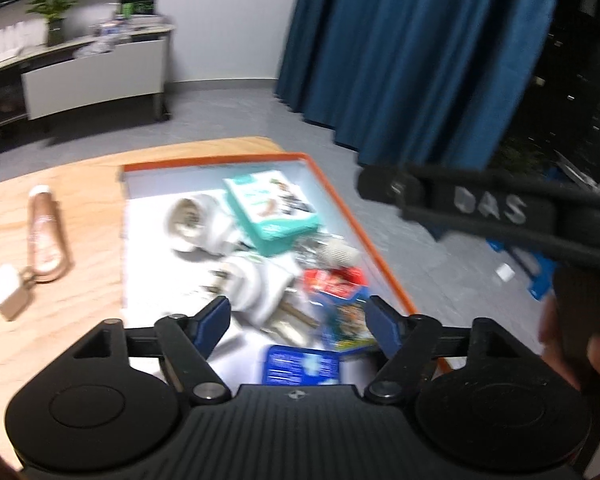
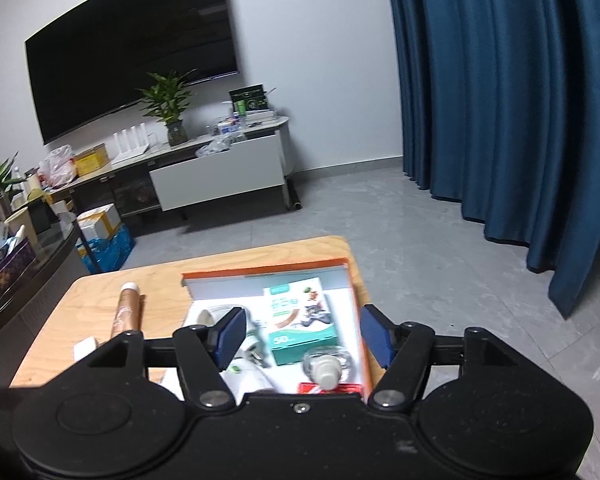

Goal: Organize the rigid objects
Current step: 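Release the black charger into the box with the left tool, then grasp the white cube charger with the left tool while the right tool grasps the bronze bottle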

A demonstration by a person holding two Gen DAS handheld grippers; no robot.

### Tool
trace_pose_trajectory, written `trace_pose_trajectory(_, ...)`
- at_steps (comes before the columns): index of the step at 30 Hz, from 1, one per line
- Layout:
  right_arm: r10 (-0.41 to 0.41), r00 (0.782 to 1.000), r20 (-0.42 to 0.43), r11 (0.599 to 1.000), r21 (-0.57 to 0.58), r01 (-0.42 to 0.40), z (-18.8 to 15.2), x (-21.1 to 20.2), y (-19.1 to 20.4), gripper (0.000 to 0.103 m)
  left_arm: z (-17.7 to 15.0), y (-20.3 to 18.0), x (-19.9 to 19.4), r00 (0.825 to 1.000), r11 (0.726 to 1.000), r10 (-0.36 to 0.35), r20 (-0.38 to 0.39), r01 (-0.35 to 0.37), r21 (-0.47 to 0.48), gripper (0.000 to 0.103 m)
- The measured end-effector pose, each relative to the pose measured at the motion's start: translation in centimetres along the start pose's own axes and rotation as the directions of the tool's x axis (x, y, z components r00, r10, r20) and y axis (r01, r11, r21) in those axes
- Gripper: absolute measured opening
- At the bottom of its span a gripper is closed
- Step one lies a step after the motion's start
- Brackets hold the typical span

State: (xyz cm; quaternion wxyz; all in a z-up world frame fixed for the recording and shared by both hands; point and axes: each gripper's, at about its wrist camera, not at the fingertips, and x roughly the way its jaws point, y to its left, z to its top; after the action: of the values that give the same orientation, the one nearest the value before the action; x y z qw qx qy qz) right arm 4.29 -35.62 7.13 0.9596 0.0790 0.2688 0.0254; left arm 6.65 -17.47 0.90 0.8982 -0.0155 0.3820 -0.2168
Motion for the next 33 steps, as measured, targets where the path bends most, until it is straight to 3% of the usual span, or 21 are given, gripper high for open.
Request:
trace_pose_trajectory(7,0.042,0.999,-0.020,0.998,-0.044,-0.043,0.2,0.7,2.7,0.079,0.7,3.4,-1.0,0.995,0.992,0.102,0.020,-0.100,-0.076,0.081)
trace_pose_trajectory(23,0.112,0.990,-0.090,0.983,-0.133,-0.124,-0.5,2.8,8.1,0.080,-0.6,9.9,-2.8,0.975,0.959,0.217,0.043,-0.204,-0.199,0.085)
trace_pose_trajectory(26,0.123,0.986,-0.109,0.980,-0.146,-0.138,-1.0,3.3,8.6,0.080,-1.7,12.0,-2.9,0.964,0.942,0.262,0.043,-0.246,-0.230,0.090)
trace_pose_trajectory(33,0.141,0.978,-0.152,0.976,-0.145,-0.163,-2.1,4.4,9.1,0.080,-2.9,16.9,-1.5,0.929,0.890,0.369,0.009,-0.351,-0.291,0.091)
